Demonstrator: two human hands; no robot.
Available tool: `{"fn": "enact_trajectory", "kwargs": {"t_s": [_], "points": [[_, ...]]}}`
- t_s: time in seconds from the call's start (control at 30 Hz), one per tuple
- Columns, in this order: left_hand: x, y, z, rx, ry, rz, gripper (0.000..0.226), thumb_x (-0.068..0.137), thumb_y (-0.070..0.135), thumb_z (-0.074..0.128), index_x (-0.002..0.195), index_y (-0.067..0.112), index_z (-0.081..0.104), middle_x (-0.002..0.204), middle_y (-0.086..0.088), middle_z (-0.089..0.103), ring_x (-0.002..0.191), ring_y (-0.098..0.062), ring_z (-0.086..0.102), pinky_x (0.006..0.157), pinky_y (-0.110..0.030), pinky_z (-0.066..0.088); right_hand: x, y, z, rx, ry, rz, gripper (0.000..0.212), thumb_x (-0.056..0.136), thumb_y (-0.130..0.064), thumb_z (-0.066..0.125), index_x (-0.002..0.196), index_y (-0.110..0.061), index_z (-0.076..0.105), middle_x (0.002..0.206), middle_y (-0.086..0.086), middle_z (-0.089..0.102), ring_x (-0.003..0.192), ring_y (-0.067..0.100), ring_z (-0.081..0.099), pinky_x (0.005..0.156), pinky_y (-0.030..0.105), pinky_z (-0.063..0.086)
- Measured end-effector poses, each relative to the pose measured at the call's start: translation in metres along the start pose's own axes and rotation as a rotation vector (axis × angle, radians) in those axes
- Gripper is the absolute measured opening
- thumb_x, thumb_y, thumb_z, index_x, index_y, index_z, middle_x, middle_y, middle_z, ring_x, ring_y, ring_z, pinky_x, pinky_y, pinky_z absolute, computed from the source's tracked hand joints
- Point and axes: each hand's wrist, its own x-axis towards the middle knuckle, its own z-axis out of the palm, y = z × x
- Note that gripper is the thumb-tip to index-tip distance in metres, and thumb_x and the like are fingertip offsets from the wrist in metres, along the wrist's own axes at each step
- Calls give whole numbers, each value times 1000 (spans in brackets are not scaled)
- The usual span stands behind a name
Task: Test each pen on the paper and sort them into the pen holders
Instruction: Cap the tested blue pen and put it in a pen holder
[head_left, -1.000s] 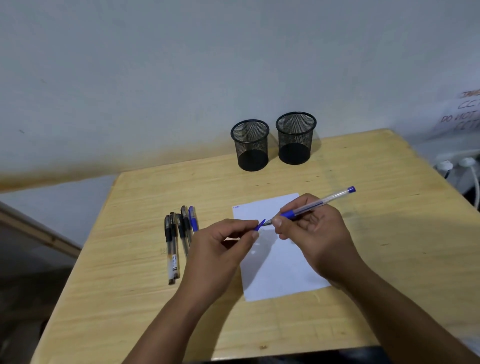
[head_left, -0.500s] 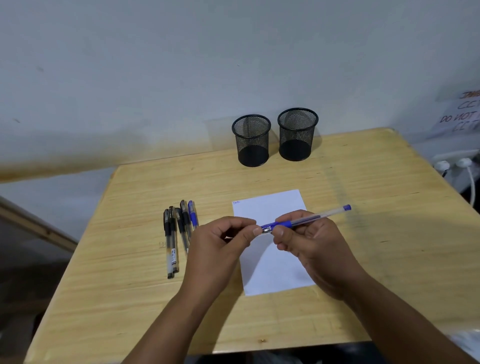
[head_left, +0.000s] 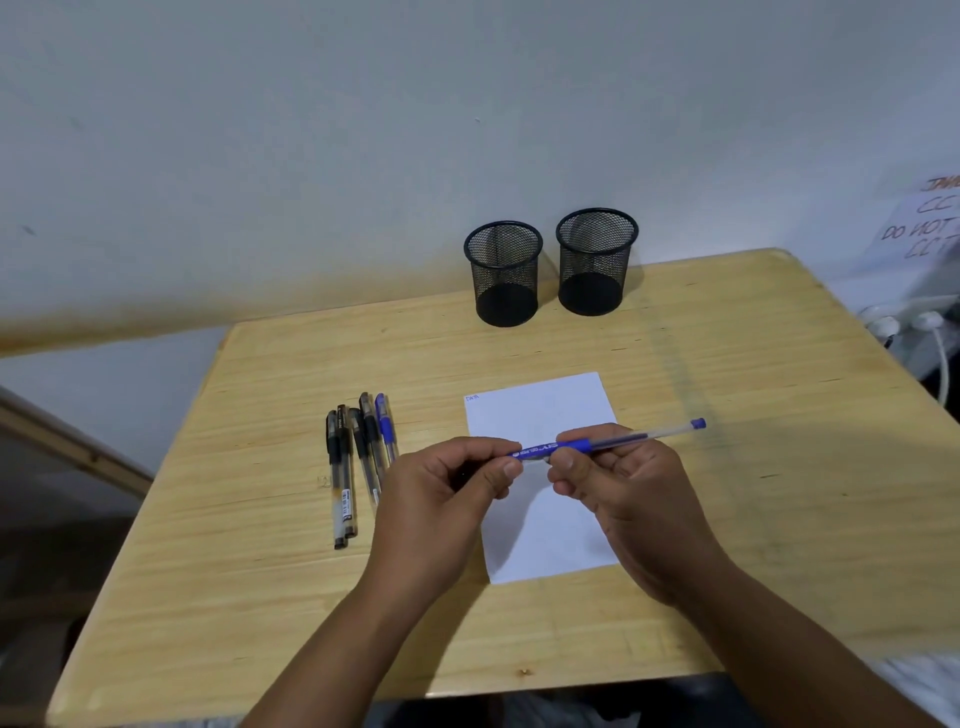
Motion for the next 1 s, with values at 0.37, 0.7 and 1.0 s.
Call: {"fn": "enact_trajectory", "kwargs": {"t_s": [0.37, 0.7, 1.0], "points": [[5, -1, 11, -28, 32, -3, 9, 85, 10, 73, 89, 16, 77, 71, 2, 74, 67, -10, 66, 68, -22, 54, 5, -1, 0, -37, -2, -38, 9, 77, -9, 75, 80, -17, 76, 75, 11, 73, 72, 22, 67, 73, 28, 56], [38, 3, 8, -16, 86, -24, 16, 81, 19, 78, 96, 24, 78, 87, 14, 76, 77, -4, 69, 69, -14, 52, 46, -28, 8, -9, 67, -30, 16, 90, -15, 63, 103, -21, 72, 100, 8, 74, 95, 22, 72, 84, 34, 57], [138, 0, -1, 124, 202, -4, 42, 77, 34, 81, 116, 23, 70, 97, 14, 72, 87, -6, 67, 70, -15, 49, 127, -81, -6, -681, 183, -262, 11, 87, -13, 69, 90, -19, 77, 70, 1, 71, 60, 8, 62, 62, 16, 51]]}}
